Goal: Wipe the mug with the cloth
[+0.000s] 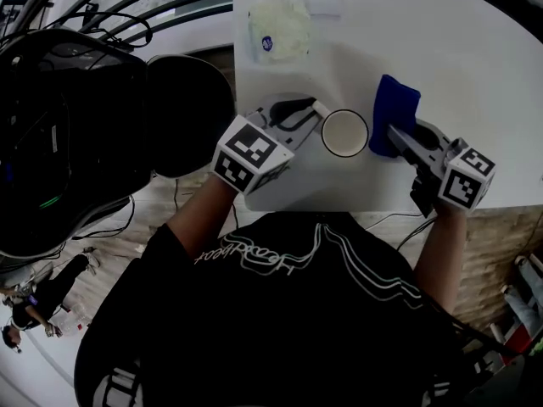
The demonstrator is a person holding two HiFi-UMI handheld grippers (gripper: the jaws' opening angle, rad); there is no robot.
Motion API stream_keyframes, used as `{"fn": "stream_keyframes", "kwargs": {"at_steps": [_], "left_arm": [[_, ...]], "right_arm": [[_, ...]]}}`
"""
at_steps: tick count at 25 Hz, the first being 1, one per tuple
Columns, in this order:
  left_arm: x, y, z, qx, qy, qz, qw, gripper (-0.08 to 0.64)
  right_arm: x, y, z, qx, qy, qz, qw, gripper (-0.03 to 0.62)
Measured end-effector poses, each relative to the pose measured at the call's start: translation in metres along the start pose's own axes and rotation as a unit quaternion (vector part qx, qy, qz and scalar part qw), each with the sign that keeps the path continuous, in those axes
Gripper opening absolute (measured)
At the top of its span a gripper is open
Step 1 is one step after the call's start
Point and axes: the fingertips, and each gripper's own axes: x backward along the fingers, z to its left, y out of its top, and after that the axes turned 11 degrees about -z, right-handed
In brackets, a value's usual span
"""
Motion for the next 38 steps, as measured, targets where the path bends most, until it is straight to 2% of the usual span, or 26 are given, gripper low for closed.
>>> {"fn": "stream_keyframes", "kwargs": {"at_steps": [4,11,17,23,30,38], "left_arm": [[-0.007,-0.001,0.006,0.005,-0.006,0.009,0.9999,0.074],[-0.014,0.001,0.014,0.019,-0.017,0.019,0.9995,0.074],[-0.011,0.006,0.021,0.021,-0.017,0.022,0.9994,0.074],[-0.013,0.011,0.018,0.017,-0.008,0.025,0.9995,0.074],[-0.012,0.012,0.014,0.012,0.002,0.026,0.9996,0.074],[-0.011,0.011,0.013,0.013,0.009,0.020,0.9997,0.074]], "right_arm": [[-0.001,0.012,-0.002,0.021,0.015,-0.001,1.000,0.064],[-0.018,0.029,0.014,0.062,0.066,-0.001,0.996,0.064],[-0.039,0.027,0.028,0.078,0.118,0.031,0.989,0.064],[-0.051,0.023,0.029,0.081,0.149,0.067,0.983,0.064],[-0.070,0.008,0.018,0.063,0.152,0.111,0.980,0.064],[-0.087,-0.020,0.002,0.082,0.107,0.184,0.974,0.064]]}}
